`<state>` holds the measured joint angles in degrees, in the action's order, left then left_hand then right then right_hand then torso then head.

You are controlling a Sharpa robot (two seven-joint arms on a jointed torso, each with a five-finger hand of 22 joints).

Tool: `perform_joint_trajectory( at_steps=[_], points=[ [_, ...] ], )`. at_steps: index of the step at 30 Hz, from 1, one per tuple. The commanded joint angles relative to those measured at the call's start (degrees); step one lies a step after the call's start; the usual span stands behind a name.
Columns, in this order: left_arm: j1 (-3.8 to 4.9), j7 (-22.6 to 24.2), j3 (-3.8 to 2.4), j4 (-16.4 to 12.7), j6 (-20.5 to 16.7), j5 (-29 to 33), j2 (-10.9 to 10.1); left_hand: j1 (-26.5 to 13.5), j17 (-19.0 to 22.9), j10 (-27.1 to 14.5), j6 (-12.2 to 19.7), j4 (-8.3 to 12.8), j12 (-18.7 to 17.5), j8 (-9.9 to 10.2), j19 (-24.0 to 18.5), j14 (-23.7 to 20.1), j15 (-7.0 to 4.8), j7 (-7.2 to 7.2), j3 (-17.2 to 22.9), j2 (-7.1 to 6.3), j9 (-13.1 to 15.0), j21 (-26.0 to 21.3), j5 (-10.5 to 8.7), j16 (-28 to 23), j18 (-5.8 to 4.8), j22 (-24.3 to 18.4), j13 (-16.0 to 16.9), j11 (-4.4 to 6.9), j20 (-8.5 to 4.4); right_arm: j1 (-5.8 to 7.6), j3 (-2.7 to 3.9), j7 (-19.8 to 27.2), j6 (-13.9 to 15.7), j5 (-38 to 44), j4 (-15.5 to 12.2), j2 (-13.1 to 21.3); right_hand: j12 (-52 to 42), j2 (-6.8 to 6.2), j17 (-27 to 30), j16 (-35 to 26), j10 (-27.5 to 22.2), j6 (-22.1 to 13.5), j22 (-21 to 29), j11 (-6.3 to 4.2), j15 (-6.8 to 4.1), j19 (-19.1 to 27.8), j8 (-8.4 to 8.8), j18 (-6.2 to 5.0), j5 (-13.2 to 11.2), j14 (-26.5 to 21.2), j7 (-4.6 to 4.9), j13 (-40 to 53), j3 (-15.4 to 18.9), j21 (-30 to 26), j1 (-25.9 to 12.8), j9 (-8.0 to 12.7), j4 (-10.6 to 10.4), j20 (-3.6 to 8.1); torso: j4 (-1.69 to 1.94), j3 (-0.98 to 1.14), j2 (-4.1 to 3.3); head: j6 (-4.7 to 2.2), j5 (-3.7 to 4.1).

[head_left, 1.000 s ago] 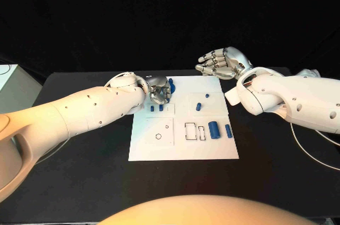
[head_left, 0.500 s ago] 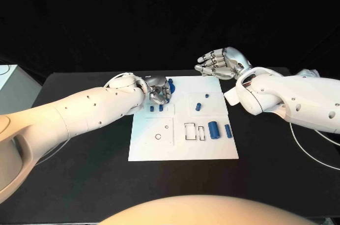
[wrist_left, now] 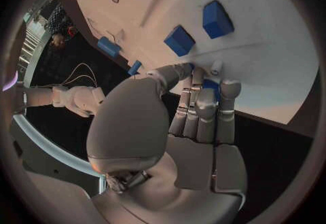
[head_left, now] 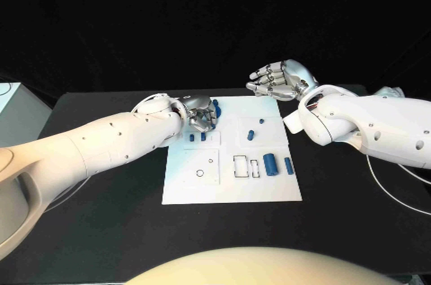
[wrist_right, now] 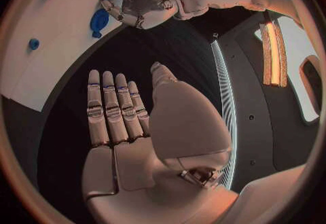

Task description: Assemble the parts on the task board

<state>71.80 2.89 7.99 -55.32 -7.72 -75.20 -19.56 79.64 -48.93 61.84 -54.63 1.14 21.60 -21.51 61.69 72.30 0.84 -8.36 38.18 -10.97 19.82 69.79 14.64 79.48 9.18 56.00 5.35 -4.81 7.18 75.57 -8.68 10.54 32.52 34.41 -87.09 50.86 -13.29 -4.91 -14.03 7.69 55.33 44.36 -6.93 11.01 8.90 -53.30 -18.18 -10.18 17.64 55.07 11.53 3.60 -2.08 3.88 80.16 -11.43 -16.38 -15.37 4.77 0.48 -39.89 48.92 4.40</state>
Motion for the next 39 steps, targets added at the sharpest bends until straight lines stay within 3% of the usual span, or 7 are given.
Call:
perform_joint_trajectory(
  at_steps=[1,6,13,19,22,28,39],
  points=[
    [-0.04,1.95,-0.03,-0.42,-3.19,1.86,-0.36,-0.38,-0.36,0.81,-0.67,0.43,-0.7,0.38,0.64,0.58,0.04,-0.01,0.02,0.47,0.23,0.57,0.31,0.42,-1.02,0.48,0.01,-0.04,-0.05,-0.01,0.03,0.45,-0.73,0.16,-0.04,0.0,0.34,-0.03,0.05,-0.38,0.51,0.38,0.05,0.08,0.18,0.37,0.24,-0.33,0.26,0.28,3.01,0.02,-0.36,-0.14,0.13,0.06,0.06,-0.04,0.04,-0.01,0.05,0.07,0.05],
    [-0.05,2.28,-0.43,-1.67,-3.71,3.17,-1.62,-0.48,-0.79,1.83,-1.24,0.74,-1.63,0.53,1.14,1.13,-0.04,0.05,0.1,0.51,0.46,0.94,0.34,0.58,-1.1,0.95,0.05,0.07,-0.14,-0.01,0.03,0.45,-0.75,0.16,-0.02,0.03,0.34,-0.03,0.05,-0.38,0.51,0.38,0.05,0.08,0.18,0.37,0.24,-0.33,0.26,0.28,3.01,0.02,-0.36,-0.14,0.13,0.06,0.06,-0.04,0.07,-0.03,0.12,0.09,0.12],
    [0.11,1.58,-2.54,-5.44,-1.44,5.91,-5.21,-0.77,-0.74,2.34,-1.53,0.79,-2.1,0.62,1.08,1.25,-0.06,0.05,-0.07,0.4,0.59,0.91,0.33,0.57,-1.09,0.87,0.11,0.1,-0.17,-0.01,0.03,0.39,-0.74,0.16,-0.07,0.35,0.34,-0.03,0.05,-0.38,0.51,0.38,0.05,0.08,0.18,0.37,0.24,-0.33,0.26,0.28,3.01,0.02,-0.36,-0.14,0.13,0.06,0.06,-0.04,0.28,-0.06,0.25,0.18,0.14],
    [0.67,0.43,-3.47,-7.9,1.42,6.8,-8.03,-1.0,-0.69,2.62,-1.71,0.76,-2.33,0.66,1.02,1.27,-0.07,0.06,-0.24,0.35,0.67,0.85,0.32,0.54,-1.09,0.81,0.17,0.13,-0.18,-0.01,0.03,0.36,-0.71,0.16,-0.15,0.59,0.34,-0.03,0.05,-0.38,0.51,0.38,0.05,0.08,0.18,0.37,0.24,-0.33,0.26,0.28,3.01,0.02,-0.36,-0.14,0.13,0.06,0.06,-0.04,0.53,-0.13,0.37,0.25,0.06],
    [0.86,-0.26,-3.62,-8.33,2.86,6.81,-9.02,-1.1,-0.69,2.75,-1.81,0.73,-2.43,0.67,1.01,1.29,-0.08,0.08,-0.33,0.34,0.72,0.84,0.32,0.54,-1.09,0.8,0.21,0.15,-0.18,-0.01,0.03,0.34,-0.7,0.16,-0.16,0.67,0.34,-0.03,0.05,-0.38,0.51,0.38,0.05,0.08,0.18,0.37,0.24,-0.33,0.26,0.28,3.01,0.02,-0.36,-0.14,0.13,0.06,0.06,-0.04,0.66,-0.16,0.46,0.34,0.03],
    [1.0,-1.37,-3.7,-8.09,5.13,5.61,-9.82,-1.48,-0.27,3.04,-2.07,0.55,-2.76,0.7,0.85,1.15,-0.09,0.1,-0.63,0.38,0.86,0.67,0.28,0.41,-1.06,0.63,0.3,0.18,-0.19,-0.01,0.02,0.3,-0.69,0.16,-0.17,0.77,0.34,-0.03,0.05,-0.38,0.51,0.38,0.05,0.08,0.18,0.37,0.24,-0.33,0.26,0.28,3.01,0.02,-0.36,-0.14,0.13,0.06,0.06,-0.04,0.55,-0.21,0.29,0.4,-0.14],
    [1.02,-2.87,-3.33,-6.62,5.52,3.86,-8.66,-1.75,-0.09,3.2,-2.18,0.4,-2.98,0.76,0.75,1.08,-0.09,0.12,-0.87,0.41,0.95,0.53,0.24,0.34,-1.04,0.5,0.38,0.2,-0.19,-0.01,0.02,0.27,-0.71,0.21,-0.15,0.69,0.34,-0.03,0.05,-0.38,0.51,0.38,0.05,0.08,0.18,0.37,0.24,-0.33,0.26,0.28,3.01,0.02,-0.36,-0.14,0.13,0.06,0.06,-0.04,0.4,-0.12,0.23,0.47,-0.57]
  ],
)
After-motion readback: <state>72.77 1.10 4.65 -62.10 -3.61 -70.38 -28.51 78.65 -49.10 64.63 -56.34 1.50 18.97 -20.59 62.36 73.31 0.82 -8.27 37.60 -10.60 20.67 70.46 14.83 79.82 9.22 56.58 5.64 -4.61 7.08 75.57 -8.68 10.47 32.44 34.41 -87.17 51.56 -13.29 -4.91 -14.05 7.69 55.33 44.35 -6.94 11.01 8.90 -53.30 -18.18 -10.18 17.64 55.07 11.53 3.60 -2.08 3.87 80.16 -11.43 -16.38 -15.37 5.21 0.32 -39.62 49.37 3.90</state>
